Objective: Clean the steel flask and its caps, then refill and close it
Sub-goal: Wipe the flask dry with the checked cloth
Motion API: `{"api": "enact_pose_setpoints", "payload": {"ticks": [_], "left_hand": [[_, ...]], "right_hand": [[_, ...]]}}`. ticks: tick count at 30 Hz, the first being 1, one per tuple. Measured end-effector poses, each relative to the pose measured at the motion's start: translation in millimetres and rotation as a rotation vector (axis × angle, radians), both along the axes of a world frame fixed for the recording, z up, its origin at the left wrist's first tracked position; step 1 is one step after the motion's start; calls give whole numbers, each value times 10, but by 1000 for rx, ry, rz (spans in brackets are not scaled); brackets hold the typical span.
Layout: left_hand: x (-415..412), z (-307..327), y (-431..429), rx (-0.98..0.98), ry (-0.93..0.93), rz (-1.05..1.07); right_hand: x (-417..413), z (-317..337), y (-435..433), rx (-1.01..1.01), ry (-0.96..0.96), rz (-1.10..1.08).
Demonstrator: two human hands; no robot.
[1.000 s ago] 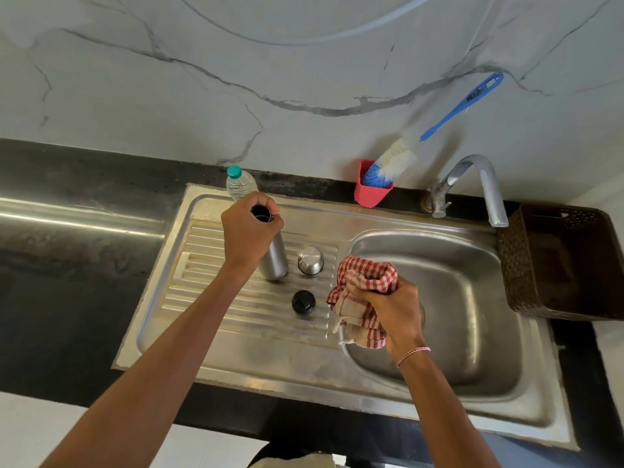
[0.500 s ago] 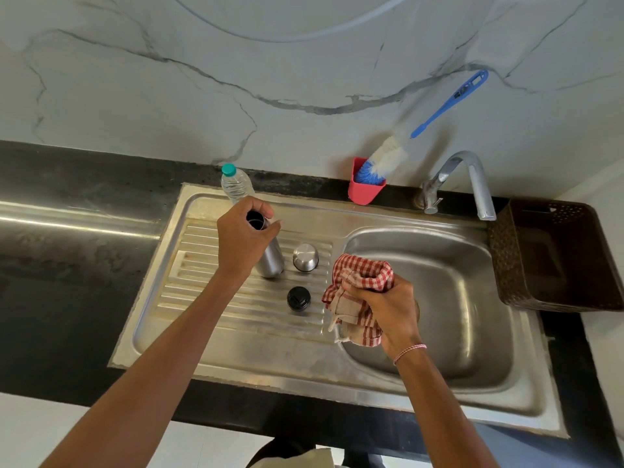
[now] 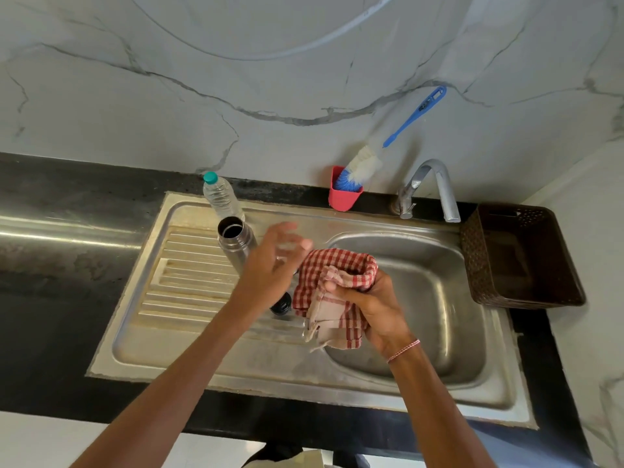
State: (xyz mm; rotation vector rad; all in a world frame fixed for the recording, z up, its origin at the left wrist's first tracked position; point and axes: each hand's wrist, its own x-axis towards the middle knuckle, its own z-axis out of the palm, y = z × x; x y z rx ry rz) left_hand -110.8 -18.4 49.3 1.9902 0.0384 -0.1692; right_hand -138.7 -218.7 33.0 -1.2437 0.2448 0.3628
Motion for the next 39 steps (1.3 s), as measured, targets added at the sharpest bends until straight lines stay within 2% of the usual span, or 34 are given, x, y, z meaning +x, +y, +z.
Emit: {"api": "enact_pose_setpoints", "payload": {"ticks": [2, 3, 4, 6, 8, 11, 13, 16, 19, 21, 24, 31, 35, 37, 39], "left_hand": [[-110, 53, -191, -411, 511, -63], [-158, 81, -256, -597, 636, -55], [-199, 109, -325, -692, 678, -34], [-250, 129, -468, -647, 625, 56], [-283, 118, -609, -372, 472, 72], [-294, 152, -711, 84, 179, -82], [-277, 203, -761, 295, 55, -136], [-260, 263, -765, 393, 10, -101], [-276, 290, -725, 378, 52, -75], [-278, 281, -647, 334, 113, -49], [-275, 228, -517, 212, 213, -11], [-458, 91, -468, 1, 329, 176], [-576, 56, -442, -163, 351, 280], [-606, 63, -426, -267, 365, 285], [-617, 61, -452, -359, 385, 304]], "right_hand": [[-10, 24, -41, 158, 23, 23], [-17, 22, -66, 224, 37, 29], [-24, -5, -97, 280, 57, 23], [-53, -88, -152, 381, 115, -10], [-111, -164, -206, 440, 202, -57], [-170, -339, -275, 450, 336, -40], [-204, -442, -320, 538, 410, -30], [-287, -521, -417, 571, 415, -30], [-359, -571, -524, 404, 360, 10], [-358, -604, -605, 339, 392, -7], [-354, -613, -772, 301, 447, -60], [-377, -502, -936, 216, 404, -41], [-378, -388, -1003, 364, 322, 79], [-395, -390, -1028, 480, 280, 38], [-448, -388, -920, 658, 333, -20]]}}
